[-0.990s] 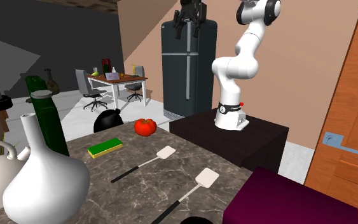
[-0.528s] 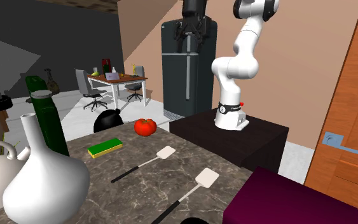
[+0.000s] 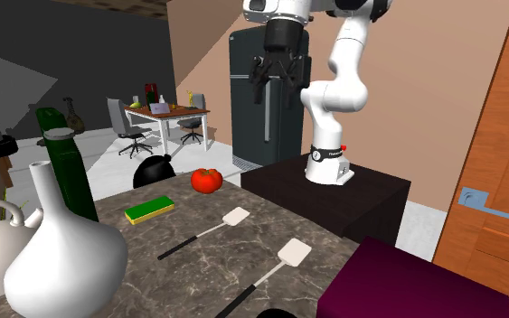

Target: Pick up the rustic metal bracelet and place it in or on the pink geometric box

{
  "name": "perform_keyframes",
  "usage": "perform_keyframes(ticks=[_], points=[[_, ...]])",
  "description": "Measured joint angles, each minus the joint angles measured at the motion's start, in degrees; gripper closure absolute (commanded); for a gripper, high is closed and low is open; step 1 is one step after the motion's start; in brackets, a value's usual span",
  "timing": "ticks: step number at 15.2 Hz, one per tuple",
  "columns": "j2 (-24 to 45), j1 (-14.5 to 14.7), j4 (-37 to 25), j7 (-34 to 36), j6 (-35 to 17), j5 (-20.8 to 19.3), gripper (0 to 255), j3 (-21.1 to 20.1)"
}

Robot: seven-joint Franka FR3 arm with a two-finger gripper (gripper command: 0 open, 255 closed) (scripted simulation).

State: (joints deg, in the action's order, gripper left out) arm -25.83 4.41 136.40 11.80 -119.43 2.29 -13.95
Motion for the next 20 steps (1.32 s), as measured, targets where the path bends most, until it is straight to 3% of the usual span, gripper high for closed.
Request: perform_keyframes(ticks=[7,13,20], points=[[14.0,0.0,-3.7,7.5,-8.8,-4.4,0,-6.0],[27.4,0.8,-10.6,15.8,-12.9,-12.2,0,-9.4],[44.0,5.4,-21.8,25.1,-14.3,-22.7,0,-9.1]])
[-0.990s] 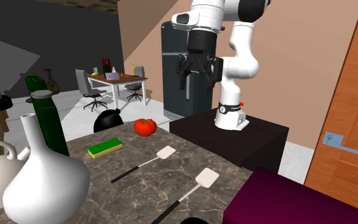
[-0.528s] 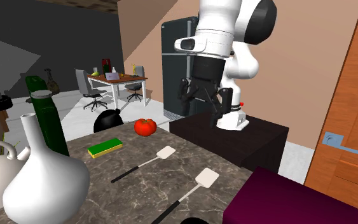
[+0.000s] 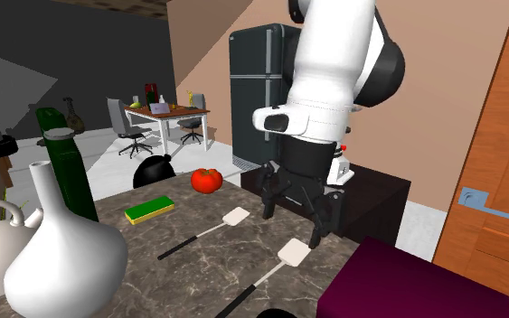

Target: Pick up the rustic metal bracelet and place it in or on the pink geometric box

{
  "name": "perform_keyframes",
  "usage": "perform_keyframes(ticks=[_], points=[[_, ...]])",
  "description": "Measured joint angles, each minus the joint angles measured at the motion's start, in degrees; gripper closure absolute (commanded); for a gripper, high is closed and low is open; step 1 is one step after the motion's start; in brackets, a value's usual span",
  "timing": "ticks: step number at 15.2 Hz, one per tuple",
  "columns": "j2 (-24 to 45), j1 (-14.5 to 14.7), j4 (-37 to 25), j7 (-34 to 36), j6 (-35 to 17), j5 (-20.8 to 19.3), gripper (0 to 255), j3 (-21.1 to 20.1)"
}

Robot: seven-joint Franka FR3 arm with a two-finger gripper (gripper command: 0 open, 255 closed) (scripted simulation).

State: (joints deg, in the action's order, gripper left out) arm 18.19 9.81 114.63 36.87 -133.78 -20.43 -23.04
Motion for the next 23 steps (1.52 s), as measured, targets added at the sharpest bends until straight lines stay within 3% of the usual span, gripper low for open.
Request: perform_keyframes(ticks=[10,13,15,18,23], points=[[18.1,8.4,-22.1,5.6,3.4,-8.6,0,4.2],[18.1,8.9,-21.3,7.2,1.5,-10.6,0,4.5],[20.2,8.6,-24.0,6.1,0.9,-9.7,0,4.5],[19.2,8.7,-22.7,6.8,-0.2,-10.0,0,4.9],[19.3,6.9,-18.0,15.3,-2.2,-6.0,0,6.3]])
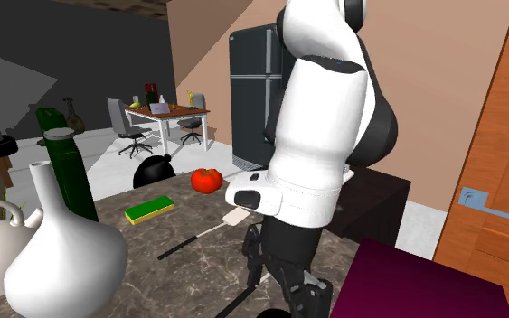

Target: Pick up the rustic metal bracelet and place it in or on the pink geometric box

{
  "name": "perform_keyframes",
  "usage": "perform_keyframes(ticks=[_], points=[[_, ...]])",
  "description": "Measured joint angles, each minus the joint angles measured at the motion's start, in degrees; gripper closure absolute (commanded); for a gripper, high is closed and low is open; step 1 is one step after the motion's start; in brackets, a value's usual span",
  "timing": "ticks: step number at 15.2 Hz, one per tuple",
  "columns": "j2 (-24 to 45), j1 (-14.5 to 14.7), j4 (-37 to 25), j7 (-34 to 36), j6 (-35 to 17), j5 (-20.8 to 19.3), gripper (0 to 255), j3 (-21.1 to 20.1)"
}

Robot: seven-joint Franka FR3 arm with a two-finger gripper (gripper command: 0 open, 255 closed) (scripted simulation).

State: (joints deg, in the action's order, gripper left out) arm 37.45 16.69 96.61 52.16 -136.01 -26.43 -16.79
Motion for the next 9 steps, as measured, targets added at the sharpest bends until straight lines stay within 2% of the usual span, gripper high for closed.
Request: perform_keyframes(ticks=[6,9], points=[[-0.9,-2.8,9.3,12.6,-5.1,6.6,0,1.5],[1.0,-2.7,9.4,14.9,-6.6,7.3,0,2.1]])
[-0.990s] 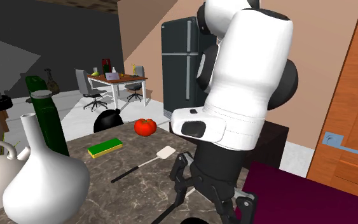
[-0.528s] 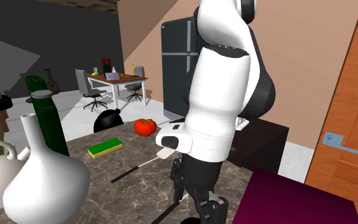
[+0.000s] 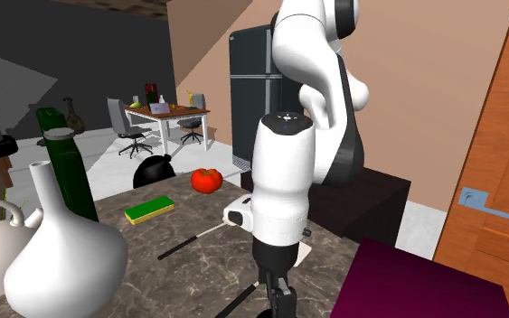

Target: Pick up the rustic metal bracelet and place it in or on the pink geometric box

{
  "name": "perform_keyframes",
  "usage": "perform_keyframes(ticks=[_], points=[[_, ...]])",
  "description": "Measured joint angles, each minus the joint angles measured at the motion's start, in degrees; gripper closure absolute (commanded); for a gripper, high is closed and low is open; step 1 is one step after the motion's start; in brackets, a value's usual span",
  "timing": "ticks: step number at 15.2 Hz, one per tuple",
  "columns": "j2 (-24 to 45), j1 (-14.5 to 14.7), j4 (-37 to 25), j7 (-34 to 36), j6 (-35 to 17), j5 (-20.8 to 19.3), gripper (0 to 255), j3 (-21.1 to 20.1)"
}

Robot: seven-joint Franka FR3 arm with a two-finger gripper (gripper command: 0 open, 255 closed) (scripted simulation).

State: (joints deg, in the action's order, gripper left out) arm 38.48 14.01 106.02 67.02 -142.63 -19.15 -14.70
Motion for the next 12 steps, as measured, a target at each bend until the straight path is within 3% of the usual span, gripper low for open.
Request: perform_keyframes(ticks=[12], points=[[3.6,0.7,-1.1,1.0,-2.5,-0.9,0,1.2]])
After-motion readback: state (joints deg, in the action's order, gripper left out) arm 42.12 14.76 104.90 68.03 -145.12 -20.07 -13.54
